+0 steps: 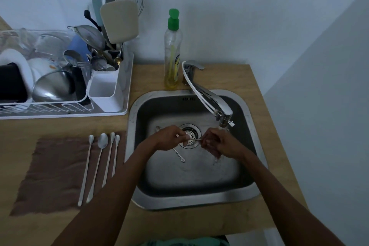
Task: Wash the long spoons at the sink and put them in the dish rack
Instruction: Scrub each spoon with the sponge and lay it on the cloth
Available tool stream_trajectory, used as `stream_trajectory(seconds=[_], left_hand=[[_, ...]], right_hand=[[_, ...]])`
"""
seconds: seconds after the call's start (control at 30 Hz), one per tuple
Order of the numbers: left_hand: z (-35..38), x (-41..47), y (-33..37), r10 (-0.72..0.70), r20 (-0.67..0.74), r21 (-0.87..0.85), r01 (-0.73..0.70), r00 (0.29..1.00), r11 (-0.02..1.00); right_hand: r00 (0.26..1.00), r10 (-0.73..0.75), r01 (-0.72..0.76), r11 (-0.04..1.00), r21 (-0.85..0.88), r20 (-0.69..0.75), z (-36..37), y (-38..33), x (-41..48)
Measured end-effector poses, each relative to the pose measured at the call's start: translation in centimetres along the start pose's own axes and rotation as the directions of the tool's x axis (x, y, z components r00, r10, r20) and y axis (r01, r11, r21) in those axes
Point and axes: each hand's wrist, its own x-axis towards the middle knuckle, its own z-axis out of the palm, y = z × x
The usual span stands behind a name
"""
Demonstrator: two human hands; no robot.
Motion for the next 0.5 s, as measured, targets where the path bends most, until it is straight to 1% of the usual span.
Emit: stream_trajectory(seconds=[0.03, 0.07, 0.1, 0.13, 0.2, 0.23, 0.27, 0.3, 0.37, 0.4, 0.43, 0.47, 0.5], left_hand=[[0.4, 0.0, -0.2, -0.004, -0.017, -0.046, 0.003, 1.0, 0.999], [1.1, 0.0, -0.4, -0.013, -0.047, -0.093, 0.008, 0.999, 0.996], [1.7, 0.0, -0.4, -0.028, -0.079, -0.132, 0.017, 0.997, 0.991], [2.3, 0.0, -0.3, -0.043, -0.102, -0.16, 0.026, 0.994, 0.987], [3.1, 0.2, 0.2, -0.063, -0.128, -0.17, 0.041, 0.99, 0.985], [3.2, 0.3, 0.5, -0.061, -0.139, -0.156, 0.039, 0.988, 0.987], [3.0, 0.4, 0.7, -0.056, -0.146, -0.14, 0.035, 0.988, 0.99], [2.8, 0.4, 0.8, -0.057, -0.144, -0.128, 0.038, 0.988, 0.991], [2.2, 0.3, 0.7, -0.072, -0.111, -0.119, 0.059, 0.991, 0.991], [2.0, 0.1, 0.6, -0.079, -0.093, -0.117, 0.068, 0.993, 0.991], [1.9, 0.0, 0.7, -0.078, -0.089, -0.114, 0.068, 0.993, 0.991], [1.9, 0.1, 0.9, -0.067, -0.103, -0.112, 0.055, 0.992, 0.992], [1.9, 0.2, 1.3, -0.05, -0.125, -0.111, 0.036, 0.991, 0.993]], right_hand=[[1.0, 0.026, -0.025, 0.998, 0.049, -0.004, -0.4, -0.1, 0.0], [0.997, 0.067, -0.062, 0.982, 0.18, -0.026, -0.4, -0.3, 0.0], [0.991, 0.113, -0.082, 0.944, 0.32, -0.078, 0.0, -0.4, 0.1], [0.976, 0.16, -0.073, 0.884, 0.462, -0.15, 0.5, -0.6, 0.1], [0.908, 0.286, -0.043, 0.792, 0.609, -0.308, 1.6, -1.3, -0.4], [0.878, 0.319, -0.024, 0.772, 0.635, -0.355, 2.0, -1.5, -0.6], [0.868, 0.331, -0.033, 0.782, 0.622, -0.37, 2.2, -1.6, -0.8], [0.881, 0.305, -0.065, 0.835, 0.546, -0.362, 2.2, -1.2, -1.0], [0.934, 0.258, -0.146, 0.909, 0.391, -0.249, 1.2, -1.4, -1.5], [0.952, 0.236, -0.157, 0.923, 0.35, -0.193, 0.6, -1.5, -1.5], [0.958, 0.219, -0.151, 0.934, 0.323, -0.184, 0.1, -1.5, -1.4], [0.954, 0.212, -0.135, 0.935, 0.328, -0.213, -0.2, -1.8, -1.4], [0.935, 0.227, -0.121, 0.926, 0.358, -0.271, -0.3, -2.0, -1.4]])
